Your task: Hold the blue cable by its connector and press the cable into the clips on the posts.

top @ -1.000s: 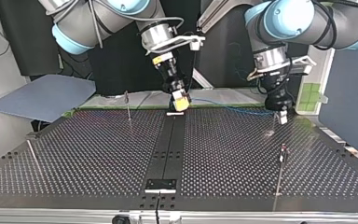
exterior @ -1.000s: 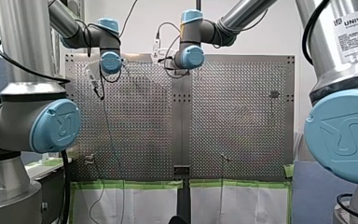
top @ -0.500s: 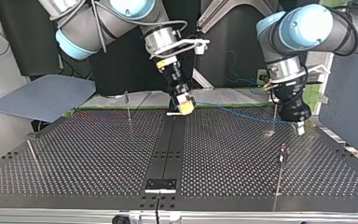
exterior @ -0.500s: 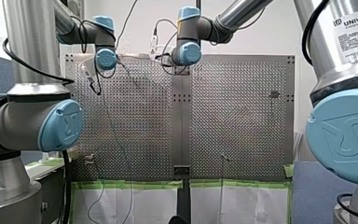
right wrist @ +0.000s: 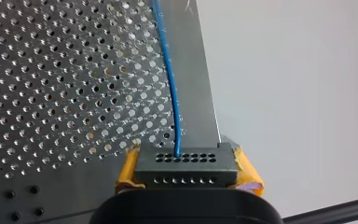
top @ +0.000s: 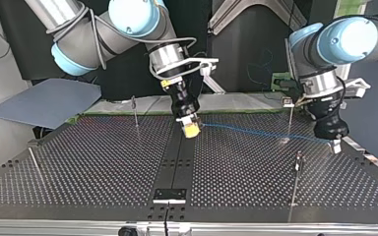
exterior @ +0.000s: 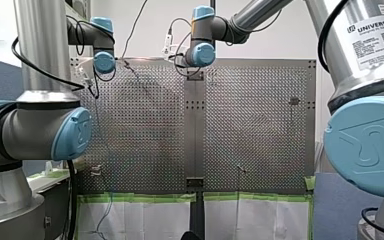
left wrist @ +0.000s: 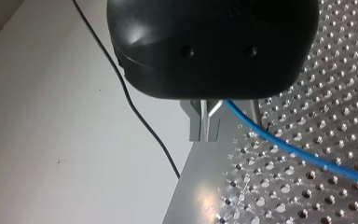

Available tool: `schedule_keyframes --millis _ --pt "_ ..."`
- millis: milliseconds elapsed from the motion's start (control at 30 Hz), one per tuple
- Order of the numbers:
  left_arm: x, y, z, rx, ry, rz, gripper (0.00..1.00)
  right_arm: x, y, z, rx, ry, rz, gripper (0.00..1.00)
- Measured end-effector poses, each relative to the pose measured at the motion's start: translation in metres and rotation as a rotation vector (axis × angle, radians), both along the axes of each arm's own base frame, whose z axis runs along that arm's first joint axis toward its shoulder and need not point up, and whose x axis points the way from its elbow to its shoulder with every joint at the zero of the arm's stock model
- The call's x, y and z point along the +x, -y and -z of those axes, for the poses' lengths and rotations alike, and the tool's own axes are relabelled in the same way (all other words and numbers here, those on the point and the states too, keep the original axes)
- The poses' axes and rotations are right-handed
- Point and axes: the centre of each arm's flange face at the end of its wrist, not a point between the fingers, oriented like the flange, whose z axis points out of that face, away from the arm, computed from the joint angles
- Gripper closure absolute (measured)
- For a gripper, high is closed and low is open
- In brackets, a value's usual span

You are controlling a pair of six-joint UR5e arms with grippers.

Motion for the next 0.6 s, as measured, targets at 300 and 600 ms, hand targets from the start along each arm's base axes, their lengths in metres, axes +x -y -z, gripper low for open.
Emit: schedule_keyframes --millis 300,600 --pt "0.012 -0.002 -0.002 0.019 -0.007 0.044 0.92 0.005 0.005 0.013 0.012 -0.022 -0.013 1.00" --pt "0.020 -0.001 -0.001 0.045 -0.020 0.057 0.92 0.014 0.005 0.017 0.010 -0.026 -0.024 1.00"
